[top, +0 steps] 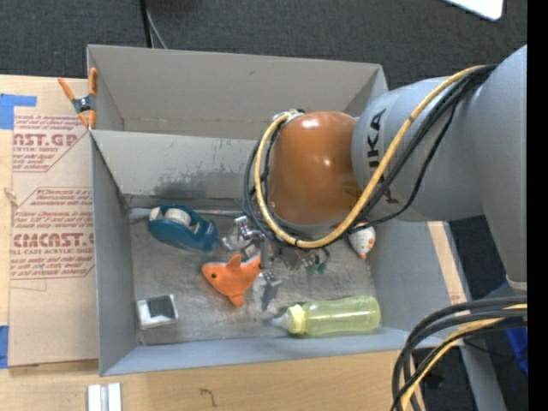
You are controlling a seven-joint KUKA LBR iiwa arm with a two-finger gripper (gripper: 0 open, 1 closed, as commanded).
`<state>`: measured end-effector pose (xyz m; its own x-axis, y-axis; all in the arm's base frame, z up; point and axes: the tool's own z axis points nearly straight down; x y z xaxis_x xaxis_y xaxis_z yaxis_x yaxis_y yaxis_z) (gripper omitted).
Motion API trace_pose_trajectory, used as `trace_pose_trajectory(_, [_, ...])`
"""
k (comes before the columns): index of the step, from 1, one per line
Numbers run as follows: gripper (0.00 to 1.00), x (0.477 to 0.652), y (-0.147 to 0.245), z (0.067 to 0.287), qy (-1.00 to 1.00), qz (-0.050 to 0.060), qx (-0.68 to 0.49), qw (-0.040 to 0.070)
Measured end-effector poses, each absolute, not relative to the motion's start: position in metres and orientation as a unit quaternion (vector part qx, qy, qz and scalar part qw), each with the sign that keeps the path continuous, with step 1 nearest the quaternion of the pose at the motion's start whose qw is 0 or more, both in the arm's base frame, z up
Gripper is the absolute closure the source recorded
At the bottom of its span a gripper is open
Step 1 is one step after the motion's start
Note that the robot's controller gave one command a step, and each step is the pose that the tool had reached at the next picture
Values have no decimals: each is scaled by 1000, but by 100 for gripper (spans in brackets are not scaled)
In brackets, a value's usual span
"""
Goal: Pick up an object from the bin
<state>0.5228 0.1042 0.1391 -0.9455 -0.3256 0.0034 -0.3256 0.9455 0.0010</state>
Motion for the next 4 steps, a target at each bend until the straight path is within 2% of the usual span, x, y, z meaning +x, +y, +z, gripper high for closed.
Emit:
trace_pose_trajectory(1, [0, 532, 99, 130, -969, 0, 248, -1])
trace_pose_trajectory(2, [0, 542, 99, 91, -974, -1, 227, -1])
trace_pose_trajectory(3, [100, 560, 95, 75, -956, -2, 294, 3])
trace_pose_trajectory(4, [100, 560, 95, 75, -956, -2, 294, 2])
